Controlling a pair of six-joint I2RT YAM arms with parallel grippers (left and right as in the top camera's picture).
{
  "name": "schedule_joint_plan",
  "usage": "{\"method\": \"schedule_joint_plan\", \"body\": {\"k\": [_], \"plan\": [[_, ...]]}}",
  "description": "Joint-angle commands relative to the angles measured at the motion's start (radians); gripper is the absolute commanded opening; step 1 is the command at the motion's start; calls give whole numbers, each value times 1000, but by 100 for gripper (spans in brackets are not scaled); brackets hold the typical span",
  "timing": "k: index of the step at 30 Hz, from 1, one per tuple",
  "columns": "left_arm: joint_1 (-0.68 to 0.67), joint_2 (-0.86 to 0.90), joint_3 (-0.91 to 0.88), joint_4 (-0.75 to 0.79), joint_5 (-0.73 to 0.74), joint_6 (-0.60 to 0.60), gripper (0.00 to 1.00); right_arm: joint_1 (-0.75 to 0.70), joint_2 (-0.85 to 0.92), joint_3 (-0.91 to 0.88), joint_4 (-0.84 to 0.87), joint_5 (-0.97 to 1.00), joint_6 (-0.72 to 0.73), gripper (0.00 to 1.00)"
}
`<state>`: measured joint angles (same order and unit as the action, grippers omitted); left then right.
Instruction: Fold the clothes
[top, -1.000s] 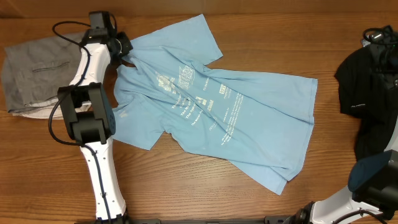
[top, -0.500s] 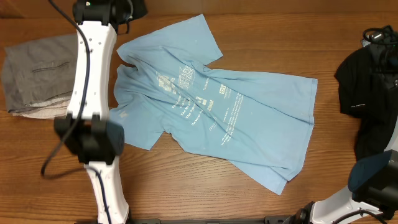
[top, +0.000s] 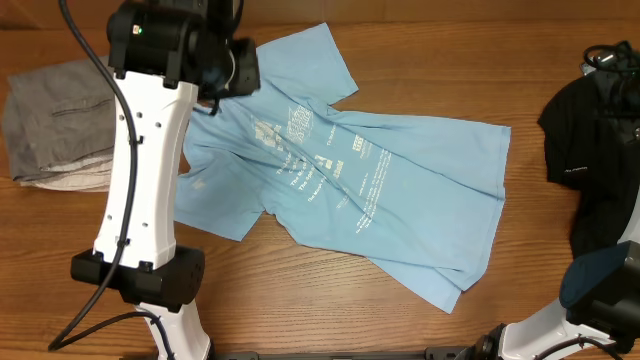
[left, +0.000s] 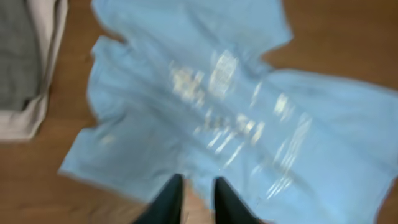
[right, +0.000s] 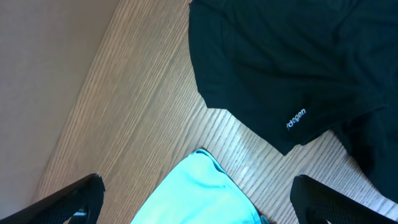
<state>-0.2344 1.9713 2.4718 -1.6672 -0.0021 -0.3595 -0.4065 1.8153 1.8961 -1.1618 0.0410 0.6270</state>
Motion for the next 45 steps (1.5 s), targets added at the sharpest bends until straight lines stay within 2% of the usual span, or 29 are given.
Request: {"method": "schedule_joint_plan", "body": {"k": [1, 6, 10, 15, 21, 23, 24, 25, 26, 27, 33, 38, 42, 45], "plan": [[-2, 0, -12, -23, -24, 68, 10, -7, -6, 16, 4, 10, -6, 100], [-18, -43, -40, -23, 105, 102, 15, -7, -6, 16, 4, 10, -6, 100], [-29, -120, -106, -23, 103, 102, 16, -7, -6, 16, 4, 10, -6, 100], [-43, -283, -280, -23, 99, 101, 12, -7, -6, 16, 10, -10, 5, 100], [-47, -471, -553, -9, 12, 74, 8, -7, -6, 16, -102, -375, 3, 100], [-47, -517, -641, 24, -8, 64, 9, -7, -6, 16, -144, -444, -61, 100], [-47, -533, -678, 45, -9, 64, 9, -7, -6, 16, -173, -462, -121, 88], [-47, -547, -721, 71, -8, 63, 9, -7, -6, 15, -202, -460, -173, 54], [-47, -556, -760, 96, -8, 60, 9, -7, -6, 15, -238, -460, -195, 15], [-47, -560, -796, 118, -8, 55, 9, -7, -6, 15, -282, -454, -194, 4], [-47, -557, -1010, 285, -3, 36, 10, 21, -7, 7, -533, -411, -239, 4], [-47, -553, -1164, 435, 37, 11, 10, 129, -86, -158, -533, -408, -261, 4], [-47, -552, -1232, 484, 63, 11, 13, 248, -151, -349, -521, -408, -246, 4], [-47, -552, -1262, 502, 52, 12, 12, 331, -206, -536, -466, -374, -154, 4]]}}
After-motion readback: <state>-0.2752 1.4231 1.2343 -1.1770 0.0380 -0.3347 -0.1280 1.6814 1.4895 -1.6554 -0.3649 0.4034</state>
